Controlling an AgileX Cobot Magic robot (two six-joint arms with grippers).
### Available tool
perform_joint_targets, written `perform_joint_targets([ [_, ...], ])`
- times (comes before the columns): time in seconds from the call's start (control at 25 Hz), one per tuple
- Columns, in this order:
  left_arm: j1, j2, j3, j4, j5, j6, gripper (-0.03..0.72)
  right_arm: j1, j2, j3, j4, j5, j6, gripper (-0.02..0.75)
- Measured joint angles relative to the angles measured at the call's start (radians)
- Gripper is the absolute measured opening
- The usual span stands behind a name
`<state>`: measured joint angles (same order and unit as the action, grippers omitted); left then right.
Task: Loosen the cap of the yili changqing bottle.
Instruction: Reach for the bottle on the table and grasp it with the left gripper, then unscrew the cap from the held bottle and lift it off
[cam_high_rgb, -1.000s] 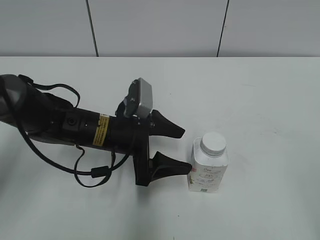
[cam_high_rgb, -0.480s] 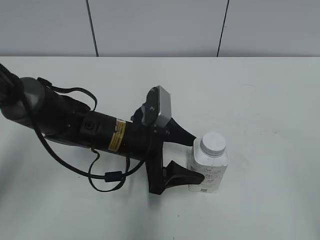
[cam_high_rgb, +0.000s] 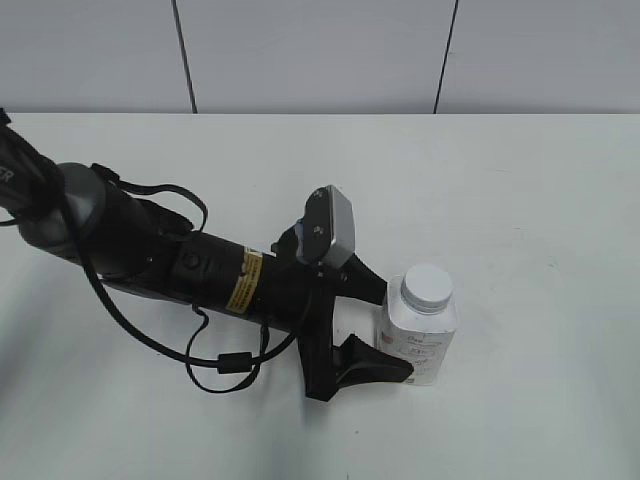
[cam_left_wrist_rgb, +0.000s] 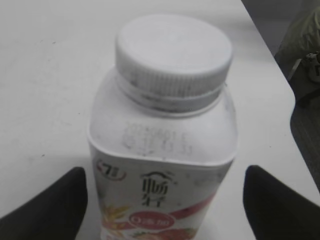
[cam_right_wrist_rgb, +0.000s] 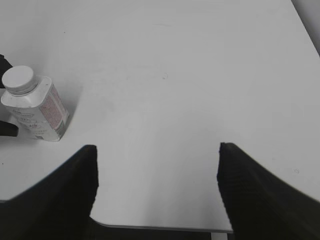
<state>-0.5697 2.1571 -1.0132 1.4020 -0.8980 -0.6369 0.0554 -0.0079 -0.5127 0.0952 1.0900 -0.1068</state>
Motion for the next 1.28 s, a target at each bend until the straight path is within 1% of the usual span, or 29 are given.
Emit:
perform_joint_targets([
  [0.12,0.0,0.0,0.0,-0.008,0.0,-0.002,0.552,0.0,0.0,0.0,0.0,0.0,0.0,0.587],
  [0.2,0.0,0.0,0.0,-0.018,-0.005,-0.002,0.504,0.0,0.0,0.0,0.0,0.0,0.0,0.587],
  [0.28,0.0,0.0,-0.001,-0.023,-0.007,-0.003,0.438,0.0,0.0,0.0,0.0,0.0,0.0,0.587],
  [0.36,0.0,0.001,-0.001,-0.023,-0.007,-0.003,0.396,0.0,0.0,0.0,0.0,0.0,0.0,0.587],
  [1.28,0.0,0.001,-0.001,-0.023,-0.007,-0.003,0.394,0.0,0.0,0.0,0.0,0.0,0.0,0.587],
])
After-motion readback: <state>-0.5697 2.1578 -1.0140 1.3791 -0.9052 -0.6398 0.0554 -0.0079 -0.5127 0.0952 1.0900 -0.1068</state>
